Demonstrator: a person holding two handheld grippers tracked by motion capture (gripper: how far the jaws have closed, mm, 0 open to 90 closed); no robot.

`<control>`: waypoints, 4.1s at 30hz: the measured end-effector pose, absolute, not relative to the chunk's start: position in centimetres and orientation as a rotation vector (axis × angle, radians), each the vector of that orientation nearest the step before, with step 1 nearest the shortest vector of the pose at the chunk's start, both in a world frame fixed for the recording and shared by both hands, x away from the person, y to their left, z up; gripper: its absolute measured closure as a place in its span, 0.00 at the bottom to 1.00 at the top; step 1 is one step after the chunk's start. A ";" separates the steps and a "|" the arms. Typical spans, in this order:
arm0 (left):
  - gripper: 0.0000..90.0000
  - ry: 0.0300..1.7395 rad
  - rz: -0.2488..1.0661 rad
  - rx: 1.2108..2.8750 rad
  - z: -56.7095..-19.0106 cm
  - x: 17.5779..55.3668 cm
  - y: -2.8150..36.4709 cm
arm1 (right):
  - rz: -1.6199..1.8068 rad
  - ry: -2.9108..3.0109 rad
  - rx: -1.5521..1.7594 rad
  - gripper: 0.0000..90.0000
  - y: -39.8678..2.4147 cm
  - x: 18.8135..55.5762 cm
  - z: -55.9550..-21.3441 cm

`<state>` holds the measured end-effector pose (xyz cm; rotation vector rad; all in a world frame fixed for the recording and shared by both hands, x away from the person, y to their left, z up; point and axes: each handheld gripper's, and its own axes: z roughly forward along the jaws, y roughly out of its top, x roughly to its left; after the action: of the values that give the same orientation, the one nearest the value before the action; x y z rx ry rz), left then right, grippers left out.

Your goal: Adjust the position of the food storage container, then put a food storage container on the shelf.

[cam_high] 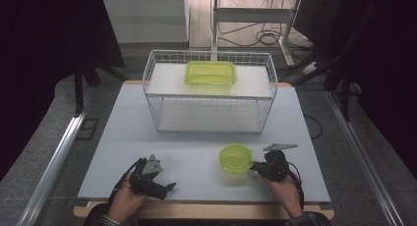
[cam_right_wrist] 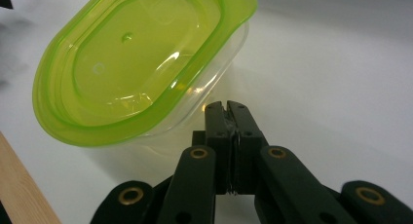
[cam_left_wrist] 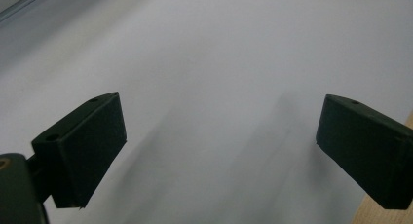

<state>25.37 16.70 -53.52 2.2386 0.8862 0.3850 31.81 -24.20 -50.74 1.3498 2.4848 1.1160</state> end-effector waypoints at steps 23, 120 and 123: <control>0.05 0.889 0.365 2.211 -53.3 25.3 16.8 | 1.136 2.548 1.243 0.93 -19.1 34.4 -51.0; 0.03 0.886 0.404 2.174 -53.1 25.3 17.2 | 1.775 2.506 1.676 0.90 -20.9 38.4 -44.9; 0.03 0.885 0.404 2.174 -53.1 25.3 17.2 | 1.782 2.502 1.671 0.90 -20.9 38.5 -44.5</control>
<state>25.32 17.17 -53.12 2.1744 0.8855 0.4037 38.47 -20.92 -44.50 1.6714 2.5025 1.7818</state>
